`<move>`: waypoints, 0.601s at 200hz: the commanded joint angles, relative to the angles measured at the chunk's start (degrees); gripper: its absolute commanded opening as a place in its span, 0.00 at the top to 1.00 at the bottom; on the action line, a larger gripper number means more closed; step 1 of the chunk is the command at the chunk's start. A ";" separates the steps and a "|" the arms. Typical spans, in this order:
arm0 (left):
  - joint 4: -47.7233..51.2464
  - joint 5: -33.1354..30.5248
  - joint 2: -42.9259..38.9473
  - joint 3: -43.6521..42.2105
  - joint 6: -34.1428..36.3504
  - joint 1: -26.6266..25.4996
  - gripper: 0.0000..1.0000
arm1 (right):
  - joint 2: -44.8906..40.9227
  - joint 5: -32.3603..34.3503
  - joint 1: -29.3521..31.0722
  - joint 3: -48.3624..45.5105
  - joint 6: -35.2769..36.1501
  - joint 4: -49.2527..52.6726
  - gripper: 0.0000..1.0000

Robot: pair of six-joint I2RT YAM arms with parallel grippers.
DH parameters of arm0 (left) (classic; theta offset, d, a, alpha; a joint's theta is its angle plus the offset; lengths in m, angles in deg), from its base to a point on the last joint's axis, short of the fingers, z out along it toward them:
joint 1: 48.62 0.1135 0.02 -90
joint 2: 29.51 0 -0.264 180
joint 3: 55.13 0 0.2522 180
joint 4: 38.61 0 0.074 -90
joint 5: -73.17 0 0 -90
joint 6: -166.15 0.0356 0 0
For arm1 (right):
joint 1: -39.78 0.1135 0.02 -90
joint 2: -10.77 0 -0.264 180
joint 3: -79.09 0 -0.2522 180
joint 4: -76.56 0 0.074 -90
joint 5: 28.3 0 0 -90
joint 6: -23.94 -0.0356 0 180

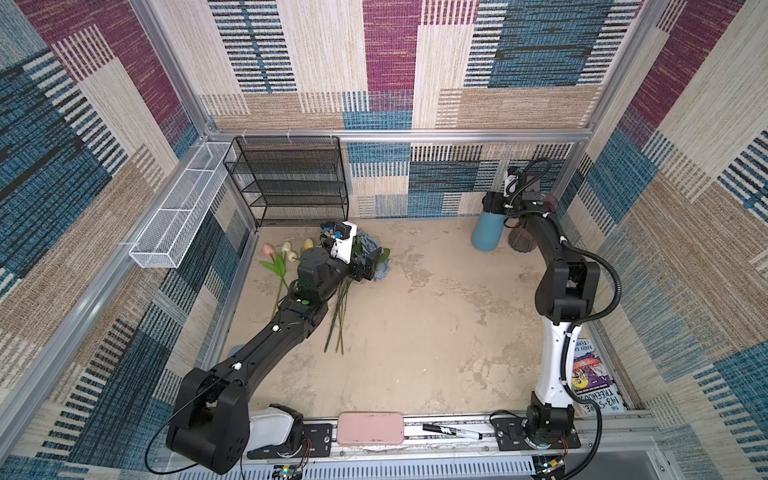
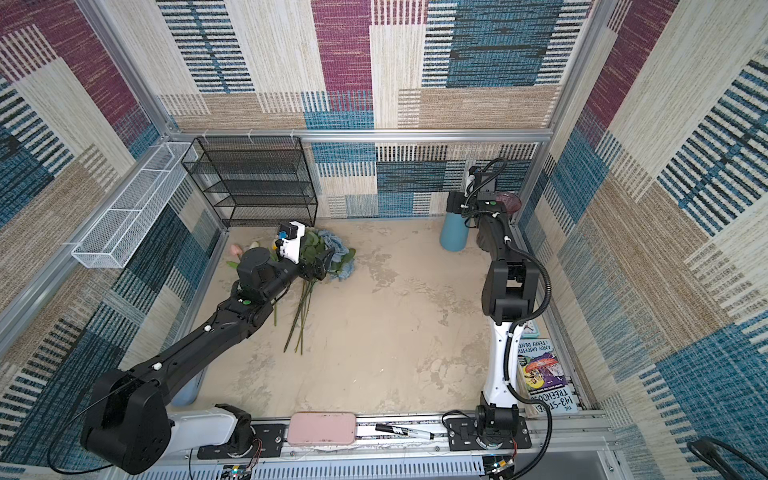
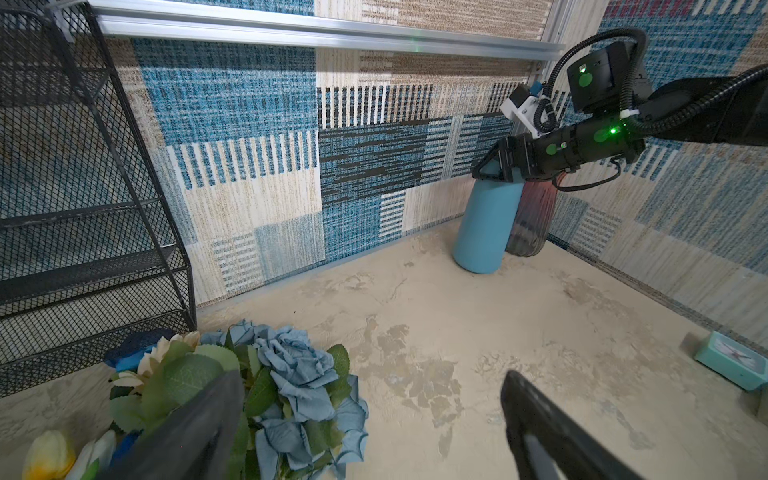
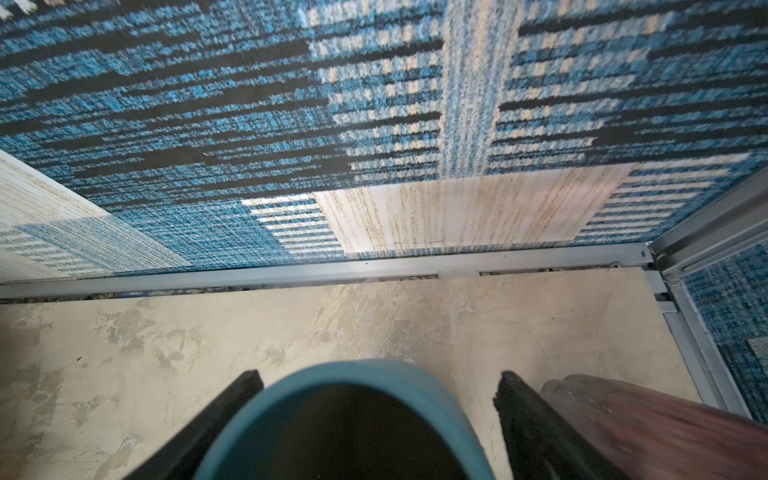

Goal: Arrange the flowers into the vase
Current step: 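Reach the right gripper to the light-blue vase while the left moves over roses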

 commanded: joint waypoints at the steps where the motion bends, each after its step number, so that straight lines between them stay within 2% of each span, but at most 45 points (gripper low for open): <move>1: -2.09 0.39 -0.20 0.54 -0.65 0.03 0.01 | -0.91 0.72 0.00 -1.46 0.16 -2.36 0.21; 35: -1.61 -1.06 -1.50 -0.41 -0.49 0.05 0.01 | -4.33 1.13 0.03 -6.29 0.00 -5.71 0.38; 109: -0.67 -5.17 -2.92 -2.98 -2.10 0.04 0.00 | -14.66 -3.29 0.21 -19.46 -2.55 -13.68 0.63; 120: -0.80 -5.27 -3.11 -3.26 -2.41 0.04 0.00 | -16.18 -3.83 0.62 -21.36 -2.34 -14.46 0.64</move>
